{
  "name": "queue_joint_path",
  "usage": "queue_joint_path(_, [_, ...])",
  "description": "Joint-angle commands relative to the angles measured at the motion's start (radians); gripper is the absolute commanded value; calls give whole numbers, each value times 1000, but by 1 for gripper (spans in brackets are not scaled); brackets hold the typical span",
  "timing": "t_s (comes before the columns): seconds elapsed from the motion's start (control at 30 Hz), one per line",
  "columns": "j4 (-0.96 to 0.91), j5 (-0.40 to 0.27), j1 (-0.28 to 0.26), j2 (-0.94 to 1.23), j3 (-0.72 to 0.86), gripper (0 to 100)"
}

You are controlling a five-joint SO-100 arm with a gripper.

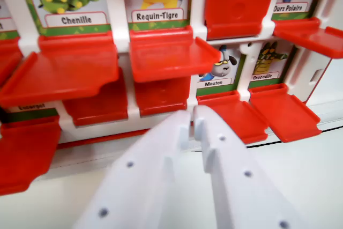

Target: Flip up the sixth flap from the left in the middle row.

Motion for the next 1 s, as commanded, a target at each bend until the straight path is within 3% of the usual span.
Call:
queue_joint_path(0.0, [-26,2,-9,-11,-143,0])
queue_joint_path(0.97, [-69,17,-35,-201,-408,0])
